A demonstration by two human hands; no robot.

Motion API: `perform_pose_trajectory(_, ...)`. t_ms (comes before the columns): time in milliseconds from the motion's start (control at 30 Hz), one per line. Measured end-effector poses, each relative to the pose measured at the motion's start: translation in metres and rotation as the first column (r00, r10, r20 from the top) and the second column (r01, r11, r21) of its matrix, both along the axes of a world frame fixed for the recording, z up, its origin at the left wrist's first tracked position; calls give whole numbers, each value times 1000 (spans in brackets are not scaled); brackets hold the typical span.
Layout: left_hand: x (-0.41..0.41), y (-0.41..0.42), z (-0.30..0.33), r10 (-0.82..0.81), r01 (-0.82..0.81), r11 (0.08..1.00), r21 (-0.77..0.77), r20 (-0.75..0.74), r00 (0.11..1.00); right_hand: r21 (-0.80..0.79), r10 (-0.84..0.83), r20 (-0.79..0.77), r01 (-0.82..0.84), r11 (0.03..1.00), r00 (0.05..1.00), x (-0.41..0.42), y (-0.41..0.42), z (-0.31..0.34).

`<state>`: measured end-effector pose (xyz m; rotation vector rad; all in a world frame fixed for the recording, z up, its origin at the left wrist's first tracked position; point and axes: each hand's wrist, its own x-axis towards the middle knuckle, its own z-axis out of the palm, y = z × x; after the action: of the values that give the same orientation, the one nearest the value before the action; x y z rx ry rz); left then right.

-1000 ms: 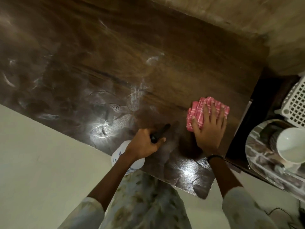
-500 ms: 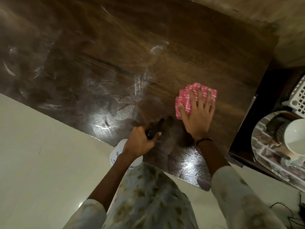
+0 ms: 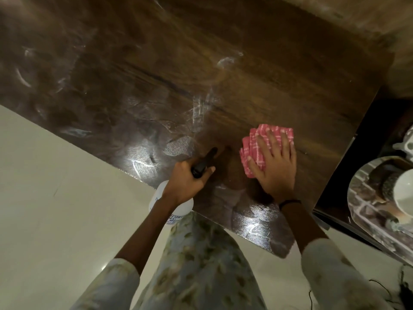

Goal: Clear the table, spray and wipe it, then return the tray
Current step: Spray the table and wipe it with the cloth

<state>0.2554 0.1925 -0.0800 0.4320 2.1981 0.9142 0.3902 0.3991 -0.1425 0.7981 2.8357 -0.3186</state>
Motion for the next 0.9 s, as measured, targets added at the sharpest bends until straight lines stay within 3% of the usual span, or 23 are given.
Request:
perform_pose_trajectory(167, 3, -1, 1, -35, 35, 999, 20, -18, 999, -10, -100, -30, 100, 995, 995, -79, -21, -6)
perform_pose_trajectory(367, 10, -19, 3, 4, -2, 998, 65, -38, 999, -39, 246, -66, -249, 968, 967, -43, -62, -1)
perform_pose_trajectory(433, 14, -27, 2, 24, -23, 996, 81, -12, 1000, -32, 268, -38, -269, 963, 963, -13, -49, -1)
perform_pose_trajectory(533, 17, -33, 0, 58, -61, 994, 87, 41, 997, -26, 114, 2, -114, 993, 993, -5, -21, -2)
perform_pose_trajectory(700, 16, -37, -1, 123, -129, 987, 95, 68, 990, -17, -146, -47, 146, 989, 988, -79, -26, -1)
perform_pose_trajectory(900, 18, -39, 1, 134, -137, 982, 128, 32, 991, -54, 173, -62, -176, 983, 983, -98, -85, -1)
